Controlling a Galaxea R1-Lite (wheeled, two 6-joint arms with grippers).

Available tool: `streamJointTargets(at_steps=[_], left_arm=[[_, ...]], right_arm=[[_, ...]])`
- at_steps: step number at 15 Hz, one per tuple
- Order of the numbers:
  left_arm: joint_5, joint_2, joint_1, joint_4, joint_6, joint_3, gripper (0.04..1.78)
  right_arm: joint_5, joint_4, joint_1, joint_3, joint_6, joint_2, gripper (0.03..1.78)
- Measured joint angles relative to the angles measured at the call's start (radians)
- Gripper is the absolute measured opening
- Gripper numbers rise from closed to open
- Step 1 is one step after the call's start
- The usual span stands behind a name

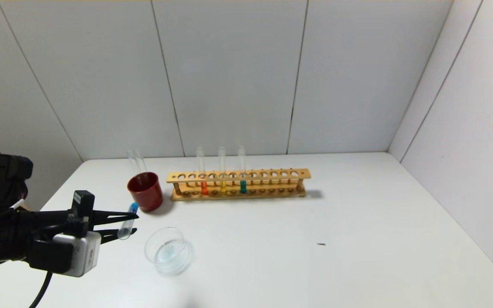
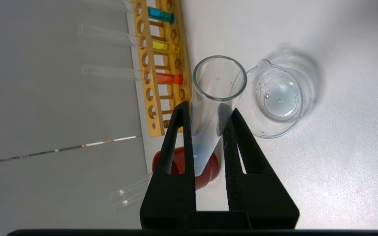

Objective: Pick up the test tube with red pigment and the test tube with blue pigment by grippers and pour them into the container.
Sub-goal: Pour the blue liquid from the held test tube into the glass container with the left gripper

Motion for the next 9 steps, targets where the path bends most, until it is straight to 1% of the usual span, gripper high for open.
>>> streamJointTargets(at_steps=[4,9], left_arm=[[-0.001,0.018,0.029,-0.009,0.123,0.007,0.30],[-0.001,0.107,0.055,-0.013,0.217,-0.083,0.30]], right_arm=[[0.000,0.000,0.000,0.000,0.000,0.000,1.75],[0.000,0.000,0.000,0.000,0.000,0.000,1.75]])
